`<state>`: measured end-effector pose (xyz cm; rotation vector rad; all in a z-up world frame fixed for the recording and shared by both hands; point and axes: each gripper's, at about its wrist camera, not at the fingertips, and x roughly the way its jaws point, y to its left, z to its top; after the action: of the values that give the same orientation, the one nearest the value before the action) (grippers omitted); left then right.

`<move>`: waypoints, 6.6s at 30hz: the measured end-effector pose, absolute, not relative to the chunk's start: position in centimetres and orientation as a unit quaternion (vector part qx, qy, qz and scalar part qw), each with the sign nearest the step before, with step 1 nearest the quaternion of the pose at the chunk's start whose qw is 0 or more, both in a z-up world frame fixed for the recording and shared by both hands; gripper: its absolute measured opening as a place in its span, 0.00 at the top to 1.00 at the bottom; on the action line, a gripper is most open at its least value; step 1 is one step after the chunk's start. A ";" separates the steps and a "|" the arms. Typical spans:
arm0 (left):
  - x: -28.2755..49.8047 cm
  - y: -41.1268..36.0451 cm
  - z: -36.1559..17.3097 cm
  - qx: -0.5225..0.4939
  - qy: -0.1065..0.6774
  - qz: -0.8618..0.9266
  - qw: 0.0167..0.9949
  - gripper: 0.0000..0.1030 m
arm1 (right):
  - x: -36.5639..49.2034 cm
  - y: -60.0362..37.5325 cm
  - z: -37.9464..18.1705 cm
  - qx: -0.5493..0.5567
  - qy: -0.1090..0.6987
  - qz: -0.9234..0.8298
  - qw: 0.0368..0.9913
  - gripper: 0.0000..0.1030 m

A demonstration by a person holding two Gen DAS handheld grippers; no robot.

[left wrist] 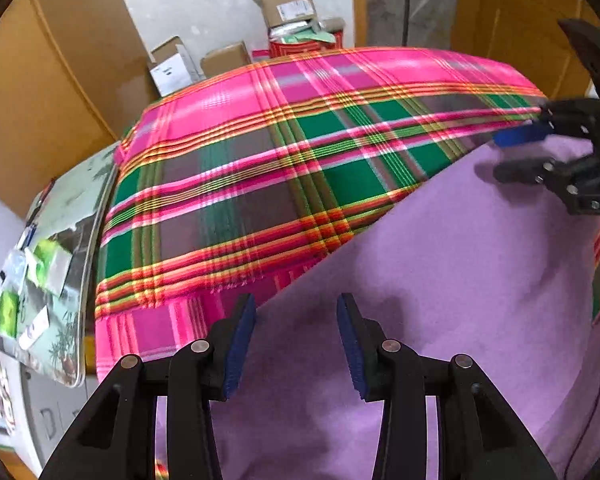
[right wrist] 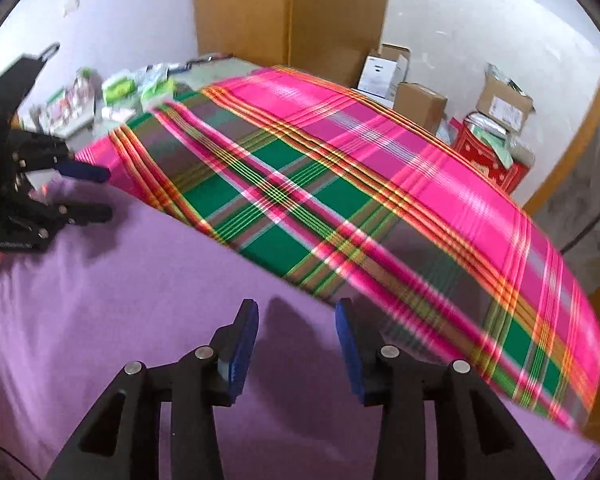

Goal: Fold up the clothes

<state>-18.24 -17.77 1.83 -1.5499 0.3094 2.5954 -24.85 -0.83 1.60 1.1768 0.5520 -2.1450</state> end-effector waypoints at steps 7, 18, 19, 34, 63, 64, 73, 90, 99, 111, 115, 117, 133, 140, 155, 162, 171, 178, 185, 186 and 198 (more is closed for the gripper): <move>-19.1 -18.5 0.8 -0.515 0.080 0.850 0.074 0.57 | -26.3 -2.2 0.2 0.451 0.224 -0.800 0.327 0.60; -18.4 -18.6 1.0 -0.502 0.058 0.856 0.111 0.87 | -24.9 -3.9 0.5 0.455 0.230 -0.789 0.343 0.98; -18.3 -18.7 1.0 -0.500 0.058 0.857 0.108 0.91 | -25.0 -4.0 0.6 0.457 0.224 -0.792 0.338 0.98; -20.5 -23.9 0.8 -0.486 -0.018 0.873 0.018 0.99 | -28.4 -5.4 0.1 0.446 0.167 -0.836 0.272 0.97; -12.7 -16.1 1.4 -0.506 -0.024 0.853 0.127 0.86 | -11.7 4.4 2.1 0.501 0.056 -0.756 0.419 0.84; -12.6 -16.1 1.1 -0.510 -0.029 0.850 0.125 0.86 | -11.4 3.8 1.9 0.496 0.068 -0.754 0.425 0.84; -12.2 -16.4 0.7 -0.513 -0.047 0.848 0.125 0.86 | -13.9 0.7 1.0 0.503 0.074 -0.737 0.446 0.74; -12.4 -17.1 0.6 -0.516 -0.066 0.846 0.119 0.86 | -12.4 3.8 -0.2 0.591 -0.044 -0.694 0.409 0.94; -11.8 -21.0 1.6 -0.520 -0.062 0.851 0.043 0.86 | -11.0 5.5 2.2 0.598 0.032 -0.704 0.382 0.90; -13.6 -25.1 4.0 -0.488 -0.029 0.872 -0.020 0.76 | -15.5 4.2 7.9 0.483 0.096 -0.785 0.376 0.70; -14.6 -24.9 3.3 -0.497 0.013 0.867 -0.025 0.75 | -18.0 1.8 6.3 0.466 0.133 -0.798 0.359 0.68; -14.9 -24.9 2.7 -0.503 0.021 0.864 -0.022 0.75 | -19.4 0.6 5.5 0.456 0.152 -0.805 0.348 0.66; -16.2 -26.0 0.7 -0.510 0.055 0.858 0.002 0.55 | -26.8 -6.0 0.6 0.439 0.221 -0.785 0.376 0.51; -16.0 -26.7 0.5 -0.499 0.038 0.866 0.021 0.53 | -27.5 -5.7 -0.4 0.450 0.202 -0.777 0.390 0.50; -15.4 -25.9 0.4 -0.501 0.037 0.862 0.070 0.56 | -26.9 -5.1 -0.3 0.449 0.199 -0.776 0.396 0.50; -15.2 -25.3 0.6 -0.494 0.047 0.865 0.075 0.94 | -26.7 -4.8 -0.1 0.456 0.187 -0.772 0.401 0.90; -14.5 -24.8 1.4 -0.473 0.051 0.878 0.056 0.96 | -23.4 -4.1 3.0 0.409 0.190 -0.814 0.365 0.95; -12.6 -23.7 3.9 -0.442 0.062 0.894 0.047 0.96 | -18.0 -3.3 6.6 0.369 0.189 -0.843 0.343 0.95; -10.0 -22.9 5.9 -0.421 0.071 0.903 0.040 0.96 | -13.0 -2.7 8.4 0.352 0.181 -0.856 0.333 0.95; -9.5 -22.8 6.1 -0.418 0.070 0.905 0.039 0.96 | -12.3 -2.5 8.7 0.350 0.177 -0.858 0.331 0.95; -4.0 -20.5 7.0 -0.395 0.075 0.915 0.026 0.96 | -5.4 -1.0 9.7 0.339 0.154 -0.875 0.311 0.95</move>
<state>-3.97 -20.54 7.01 -1.2204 0.2326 2.8297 -5.36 -0.96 9.74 0.8952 0.4055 -2.3095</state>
